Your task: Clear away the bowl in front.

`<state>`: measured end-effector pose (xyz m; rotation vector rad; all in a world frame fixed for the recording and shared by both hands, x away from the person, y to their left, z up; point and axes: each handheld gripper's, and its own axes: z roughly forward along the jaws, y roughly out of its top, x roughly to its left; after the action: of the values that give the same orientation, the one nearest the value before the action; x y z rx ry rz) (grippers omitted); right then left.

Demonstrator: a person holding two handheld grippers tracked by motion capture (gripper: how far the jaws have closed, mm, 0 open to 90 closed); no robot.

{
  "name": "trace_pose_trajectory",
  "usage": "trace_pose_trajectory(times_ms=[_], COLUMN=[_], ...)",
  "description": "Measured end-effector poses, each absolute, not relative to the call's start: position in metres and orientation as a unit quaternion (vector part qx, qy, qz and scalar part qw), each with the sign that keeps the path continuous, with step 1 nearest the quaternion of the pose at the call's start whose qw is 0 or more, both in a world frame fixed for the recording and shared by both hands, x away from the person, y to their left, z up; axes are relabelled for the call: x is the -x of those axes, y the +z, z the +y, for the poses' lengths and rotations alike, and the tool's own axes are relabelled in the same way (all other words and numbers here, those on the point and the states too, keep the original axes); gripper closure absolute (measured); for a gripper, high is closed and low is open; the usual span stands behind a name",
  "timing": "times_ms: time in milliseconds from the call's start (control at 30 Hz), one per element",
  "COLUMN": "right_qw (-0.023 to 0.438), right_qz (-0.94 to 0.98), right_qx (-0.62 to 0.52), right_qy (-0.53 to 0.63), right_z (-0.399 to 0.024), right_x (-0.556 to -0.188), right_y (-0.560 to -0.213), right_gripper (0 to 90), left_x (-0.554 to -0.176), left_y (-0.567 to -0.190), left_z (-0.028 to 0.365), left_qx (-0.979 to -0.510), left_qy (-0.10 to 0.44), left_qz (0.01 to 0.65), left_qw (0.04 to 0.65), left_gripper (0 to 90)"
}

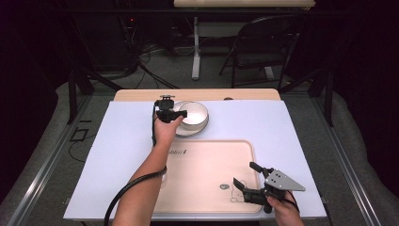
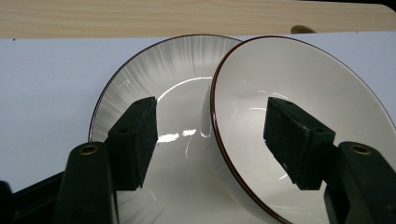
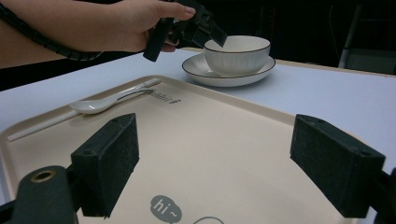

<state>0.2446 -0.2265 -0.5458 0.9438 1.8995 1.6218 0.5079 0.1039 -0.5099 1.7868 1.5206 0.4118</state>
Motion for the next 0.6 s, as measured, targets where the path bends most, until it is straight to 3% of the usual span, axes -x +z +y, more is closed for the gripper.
trace_pose_trajectory(times_ms=[600], right_qw=[0.233], right_qz=[0.692], right_qx=[-0.343], right_qy=[0.591], right_z=[-0.226], right_x=[-0.244], right_y=[-0.546], right_gripper=[14.7], left_x=[-0.514], left_y=[-0.525], left_z=[0.096], left_qx=[-0.707], left_qy=[0.163], left_qz=[0.587], left_qw=[0.358], left_gripper=[40.6])
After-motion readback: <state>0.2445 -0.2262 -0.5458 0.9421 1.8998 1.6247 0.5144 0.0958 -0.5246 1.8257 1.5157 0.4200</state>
